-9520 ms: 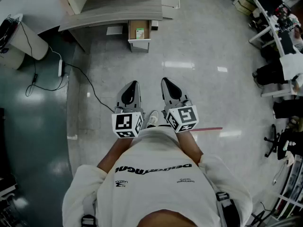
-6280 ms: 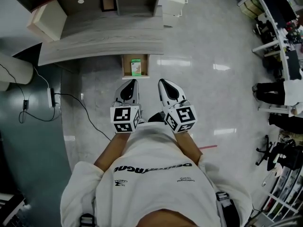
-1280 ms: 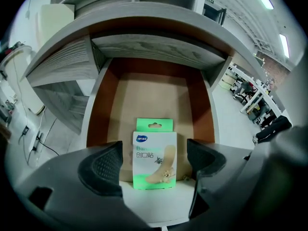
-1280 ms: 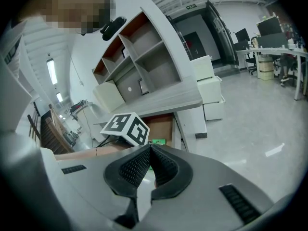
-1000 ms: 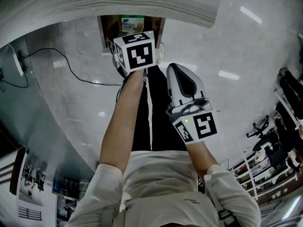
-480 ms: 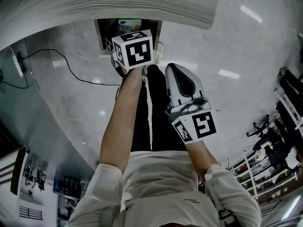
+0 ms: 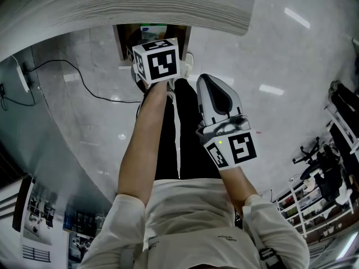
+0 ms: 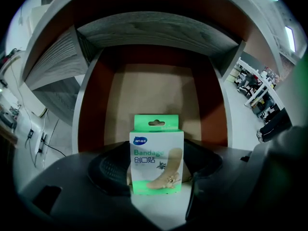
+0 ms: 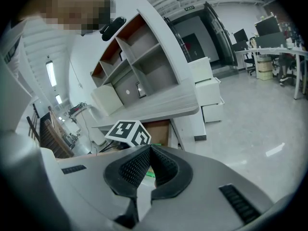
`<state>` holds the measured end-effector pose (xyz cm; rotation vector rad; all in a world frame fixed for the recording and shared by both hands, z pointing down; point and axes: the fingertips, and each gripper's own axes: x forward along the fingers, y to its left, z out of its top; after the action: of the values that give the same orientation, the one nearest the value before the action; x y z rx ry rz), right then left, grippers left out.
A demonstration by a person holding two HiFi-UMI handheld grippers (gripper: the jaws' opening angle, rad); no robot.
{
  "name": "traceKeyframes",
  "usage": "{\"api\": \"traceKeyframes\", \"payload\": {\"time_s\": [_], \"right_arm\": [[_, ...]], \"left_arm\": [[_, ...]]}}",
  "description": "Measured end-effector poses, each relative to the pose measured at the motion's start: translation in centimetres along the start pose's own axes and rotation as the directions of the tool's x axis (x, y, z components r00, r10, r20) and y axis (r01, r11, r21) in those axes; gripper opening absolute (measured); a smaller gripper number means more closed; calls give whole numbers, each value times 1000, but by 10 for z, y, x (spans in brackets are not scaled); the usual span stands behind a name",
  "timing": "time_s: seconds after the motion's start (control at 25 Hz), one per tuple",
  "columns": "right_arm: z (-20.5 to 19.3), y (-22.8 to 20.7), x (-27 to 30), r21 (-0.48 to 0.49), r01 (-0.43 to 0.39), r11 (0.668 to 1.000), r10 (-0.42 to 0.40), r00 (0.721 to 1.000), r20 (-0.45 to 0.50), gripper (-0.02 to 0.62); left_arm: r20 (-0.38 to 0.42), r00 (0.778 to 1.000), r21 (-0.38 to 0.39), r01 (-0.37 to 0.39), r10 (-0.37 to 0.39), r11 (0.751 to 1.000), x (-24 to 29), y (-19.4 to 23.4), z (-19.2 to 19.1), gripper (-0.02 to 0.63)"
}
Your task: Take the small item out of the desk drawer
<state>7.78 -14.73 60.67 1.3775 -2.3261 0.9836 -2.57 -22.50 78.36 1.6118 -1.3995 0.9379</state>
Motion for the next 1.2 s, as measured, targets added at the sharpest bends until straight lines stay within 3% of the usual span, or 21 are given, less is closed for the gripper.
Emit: {"api": "traceKeyframes", "payload": {"time_s": [0.64,1.2], "right_arm": [[17,20,-18,-26,7,1000,-6,999,54,31],[45,50,-59,-68,34,997,-25,992,126,31]], "left_arm": [[62,997,2,34,-34,999,-41,0,9,354],[118,991,45,63,-68,997,-111,-10,14,354]]}}
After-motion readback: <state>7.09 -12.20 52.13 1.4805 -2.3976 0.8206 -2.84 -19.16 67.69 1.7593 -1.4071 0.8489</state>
